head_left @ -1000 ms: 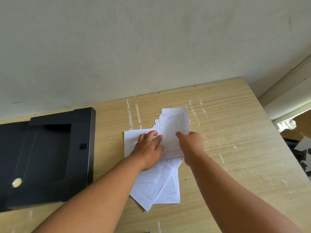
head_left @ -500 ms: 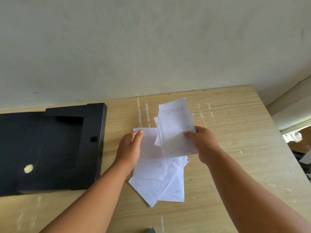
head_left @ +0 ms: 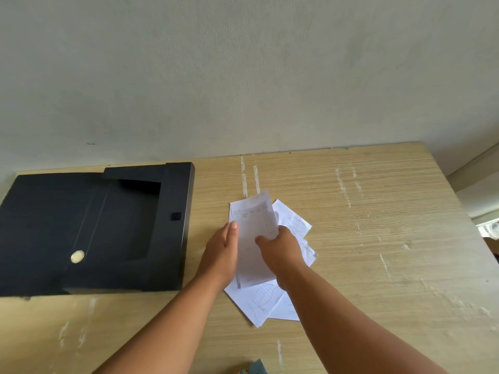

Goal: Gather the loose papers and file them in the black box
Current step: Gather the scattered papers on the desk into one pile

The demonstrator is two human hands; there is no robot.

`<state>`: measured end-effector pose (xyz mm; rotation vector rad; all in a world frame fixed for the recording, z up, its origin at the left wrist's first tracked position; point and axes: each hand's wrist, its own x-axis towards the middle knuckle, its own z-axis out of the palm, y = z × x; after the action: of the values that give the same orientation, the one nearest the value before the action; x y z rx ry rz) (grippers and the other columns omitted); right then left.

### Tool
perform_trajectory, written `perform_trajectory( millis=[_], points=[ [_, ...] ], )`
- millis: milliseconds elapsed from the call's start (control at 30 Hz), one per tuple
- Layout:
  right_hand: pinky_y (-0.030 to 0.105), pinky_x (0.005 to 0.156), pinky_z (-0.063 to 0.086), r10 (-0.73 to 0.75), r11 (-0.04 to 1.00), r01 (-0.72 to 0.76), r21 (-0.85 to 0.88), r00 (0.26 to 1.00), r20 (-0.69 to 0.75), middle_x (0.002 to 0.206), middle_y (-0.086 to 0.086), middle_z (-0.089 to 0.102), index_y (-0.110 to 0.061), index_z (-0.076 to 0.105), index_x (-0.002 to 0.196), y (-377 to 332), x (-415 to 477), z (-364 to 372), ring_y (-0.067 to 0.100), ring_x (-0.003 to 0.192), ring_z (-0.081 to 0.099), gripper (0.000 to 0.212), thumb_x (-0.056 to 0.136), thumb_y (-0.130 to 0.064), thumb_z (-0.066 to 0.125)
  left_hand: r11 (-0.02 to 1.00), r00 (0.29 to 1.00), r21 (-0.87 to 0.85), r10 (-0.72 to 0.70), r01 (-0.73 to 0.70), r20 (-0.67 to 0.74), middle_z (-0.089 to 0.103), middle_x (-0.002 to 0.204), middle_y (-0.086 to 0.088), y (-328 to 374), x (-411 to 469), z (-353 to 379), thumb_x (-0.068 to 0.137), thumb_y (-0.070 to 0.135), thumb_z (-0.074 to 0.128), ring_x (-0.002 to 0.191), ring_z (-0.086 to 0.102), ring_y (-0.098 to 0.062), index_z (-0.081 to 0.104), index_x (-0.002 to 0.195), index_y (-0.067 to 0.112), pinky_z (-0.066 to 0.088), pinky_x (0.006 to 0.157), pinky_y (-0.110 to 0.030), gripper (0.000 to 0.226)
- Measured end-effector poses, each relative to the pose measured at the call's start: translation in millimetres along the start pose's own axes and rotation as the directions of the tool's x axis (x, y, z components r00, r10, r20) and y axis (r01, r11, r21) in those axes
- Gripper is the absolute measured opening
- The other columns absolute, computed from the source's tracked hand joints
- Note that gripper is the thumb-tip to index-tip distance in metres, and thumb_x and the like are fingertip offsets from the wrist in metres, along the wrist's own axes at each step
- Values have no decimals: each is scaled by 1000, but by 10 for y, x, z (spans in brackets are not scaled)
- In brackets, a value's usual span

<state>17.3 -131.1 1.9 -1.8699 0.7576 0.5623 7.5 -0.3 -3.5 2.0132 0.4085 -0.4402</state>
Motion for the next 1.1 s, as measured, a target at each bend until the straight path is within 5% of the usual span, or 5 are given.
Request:
perform_trajectory(
  millis=[200, 567, 733, 833, 1100],
  points=[
    [29, 60, 43, 74, 966, -63, 249, 997, -32, 106, 1, 68, -14, 57, 121, -10, -15, 43, 21, 92, 63, 33, 89, -23, 60, 1000, 1000, -21, 15, -15, 22, 51, 111, 23, 8, -78, -104, 109, 54, 16, 96, 49, 6, 55, 148, 27, 37, 78, -16, 61],
    [36, 76, 49, 79, 949, -66, 307, 996, -31, 109, 0, 62, -14, 48, 144, -12, -43, -16, 23, 98, 61, 53, 94, -19, 65, 999, 996, 11, 34, -35, 83, 60, 104, 24, -120, 12, -139, 106, 60, 17, 91, 52, 9, 59, 132, 33, 42, 77, -22, 57],
    [31, 64, 46, 57, 988, -49, 148, 997, -51, 94, 6, 68, -7, 69, 103, 91, -20, -8, 22, 77, 59, 21, 91, -3, 52, 984, 987, 125, 115, -129, 114, 61, 143, 6, -278, 76, -105, 99, 71, 10, 131, 55, -16, 55, 146, 31, 44, 107, -35, 77],
    [30, 61, 48, 28, 993, -12, 121, 991, -132, 86, 2, 68, -9, 68, 98, 177, -33, -46, 22, 76, 62, 20, 90, -4, 51, 854, 954, 437, 202, -282, 220, 29, 171, 5, -442, 8, -27, 90, 78, -5, 159, 17, -16, 33, 162, 28, 18, 129, -39, 96],
    [52, 108, 36, 120, 990, -135, -48, 965, -235, 137, 8, 43, -14, 65, 101, 450, -296, -52, 30, 132, 31, 21, 91, -22, 48, 771, 925, 536, 176, -343, 338, -15, 174, 8, -641, -181, 36, 61, 94, -25, 157, -26, -10, 10, 167, 32, -2, 130, -44, 127]
  ],
)
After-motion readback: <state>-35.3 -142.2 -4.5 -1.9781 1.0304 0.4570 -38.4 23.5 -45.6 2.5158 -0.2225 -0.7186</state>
